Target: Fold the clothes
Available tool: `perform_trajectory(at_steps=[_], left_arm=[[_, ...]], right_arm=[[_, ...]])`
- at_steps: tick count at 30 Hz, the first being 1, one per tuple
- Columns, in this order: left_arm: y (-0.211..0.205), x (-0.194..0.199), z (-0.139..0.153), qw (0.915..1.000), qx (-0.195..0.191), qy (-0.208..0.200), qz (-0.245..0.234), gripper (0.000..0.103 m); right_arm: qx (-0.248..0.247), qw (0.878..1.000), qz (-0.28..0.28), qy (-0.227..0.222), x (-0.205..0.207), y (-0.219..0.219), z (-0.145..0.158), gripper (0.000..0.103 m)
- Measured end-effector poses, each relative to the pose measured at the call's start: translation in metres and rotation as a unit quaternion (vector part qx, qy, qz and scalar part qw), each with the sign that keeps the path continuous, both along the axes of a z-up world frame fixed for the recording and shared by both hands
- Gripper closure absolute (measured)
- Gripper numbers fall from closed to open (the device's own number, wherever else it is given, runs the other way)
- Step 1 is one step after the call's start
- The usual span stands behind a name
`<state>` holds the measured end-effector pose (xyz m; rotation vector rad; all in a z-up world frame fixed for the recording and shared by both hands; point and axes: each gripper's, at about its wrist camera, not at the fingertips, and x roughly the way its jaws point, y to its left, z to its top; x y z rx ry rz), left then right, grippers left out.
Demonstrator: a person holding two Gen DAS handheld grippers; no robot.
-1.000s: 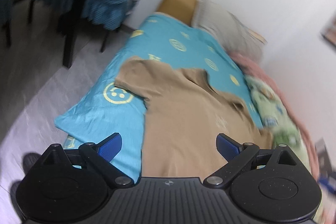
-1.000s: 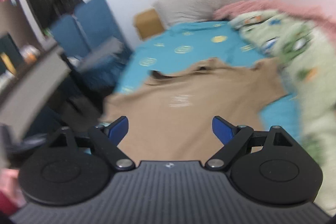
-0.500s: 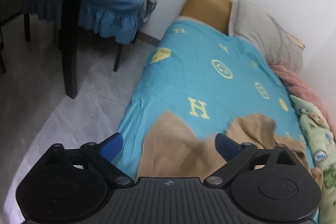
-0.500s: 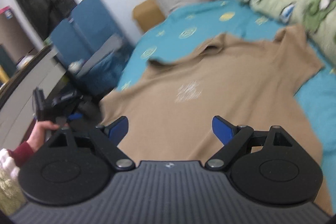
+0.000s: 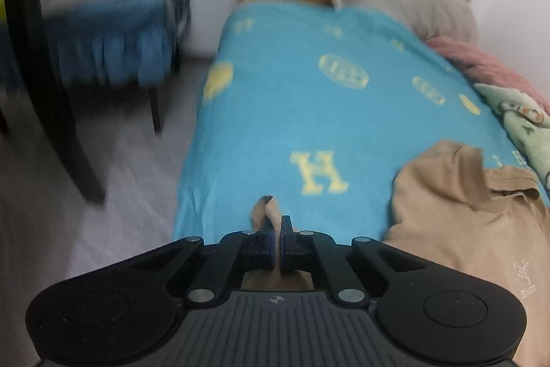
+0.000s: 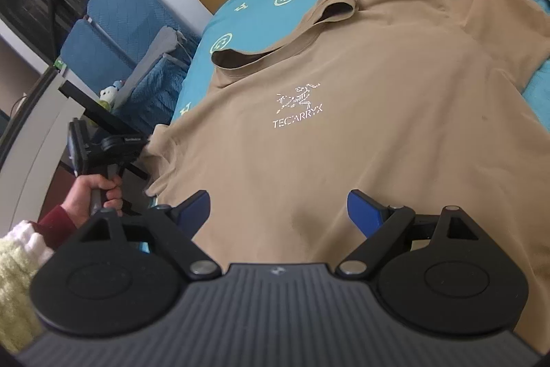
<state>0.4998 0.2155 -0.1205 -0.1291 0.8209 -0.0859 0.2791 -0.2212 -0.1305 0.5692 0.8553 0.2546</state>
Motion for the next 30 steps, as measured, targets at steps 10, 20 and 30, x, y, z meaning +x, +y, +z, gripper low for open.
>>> perform_trajectory(at_steps=[10, 20, 30], left_arm=[[0.003, 0.001, 0.016, 0.9841, 0.061, -0.070, 0.151, 0.099], [-0.013, -0.042, -0.009, 0.9868, -0.005, -0.024, 0.160, 0.025], [-0.106, -0.231, 0.070, 0.9878, 0.049, -0.133, 0.064, 0.015]], right_arm=[[-0.033, 0.999, -0.013, -0.032, -0.014, -0.004, 0.013, 0.015], [-0.074, 0.993, -0.043, -0.079, -0.012, -0.019, 0.025, 0.015], [-0.157, 0.970, -0.034, -0.181, -0.037, -0.019, 0.059, 0.015]])
